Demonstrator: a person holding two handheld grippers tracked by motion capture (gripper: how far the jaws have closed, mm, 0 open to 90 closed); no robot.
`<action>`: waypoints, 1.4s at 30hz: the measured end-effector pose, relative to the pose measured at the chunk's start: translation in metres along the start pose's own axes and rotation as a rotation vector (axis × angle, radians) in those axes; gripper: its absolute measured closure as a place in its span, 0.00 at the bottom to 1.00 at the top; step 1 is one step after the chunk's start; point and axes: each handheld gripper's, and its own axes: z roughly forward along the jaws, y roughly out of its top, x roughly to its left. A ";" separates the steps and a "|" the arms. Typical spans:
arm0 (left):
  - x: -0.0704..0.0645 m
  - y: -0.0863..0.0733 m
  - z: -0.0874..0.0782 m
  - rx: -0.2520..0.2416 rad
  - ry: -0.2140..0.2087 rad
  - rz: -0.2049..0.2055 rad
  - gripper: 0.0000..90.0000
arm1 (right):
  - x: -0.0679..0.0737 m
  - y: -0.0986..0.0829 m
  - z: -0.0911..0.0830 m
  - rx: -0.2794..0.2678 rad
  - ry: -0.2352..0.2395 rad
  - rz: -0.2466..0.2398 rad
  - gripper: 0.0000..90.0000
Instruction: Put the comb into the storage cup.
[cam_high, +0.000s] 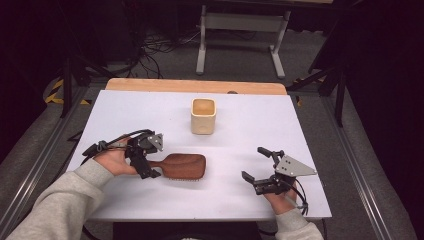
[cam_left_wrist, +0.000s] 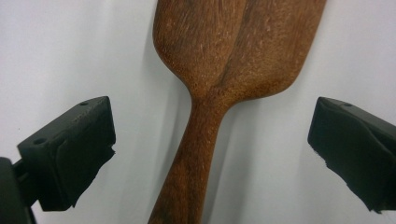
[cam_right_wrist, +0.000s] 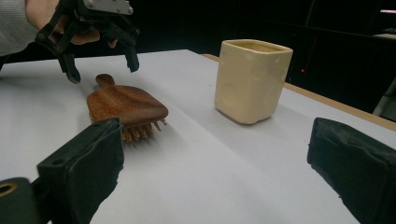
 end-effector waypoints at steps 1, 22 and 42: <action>0.000 0.001 0.002 0.005 0.001 0.002 0.02 | 0.000 0.000 0.000 0.000 0.000 -0.001 0.05; 0.003 0.009 0.024 0.112 -0.034 0.091 0.36 | 0.000 0.000 0.000 0.003 0.003 0.003 0.05; -0.002 0.013 0.025 0.143 -0.030 0.170 0.77 | 0.000 -0.001 0.001 0.004 0.014 0.005 0.05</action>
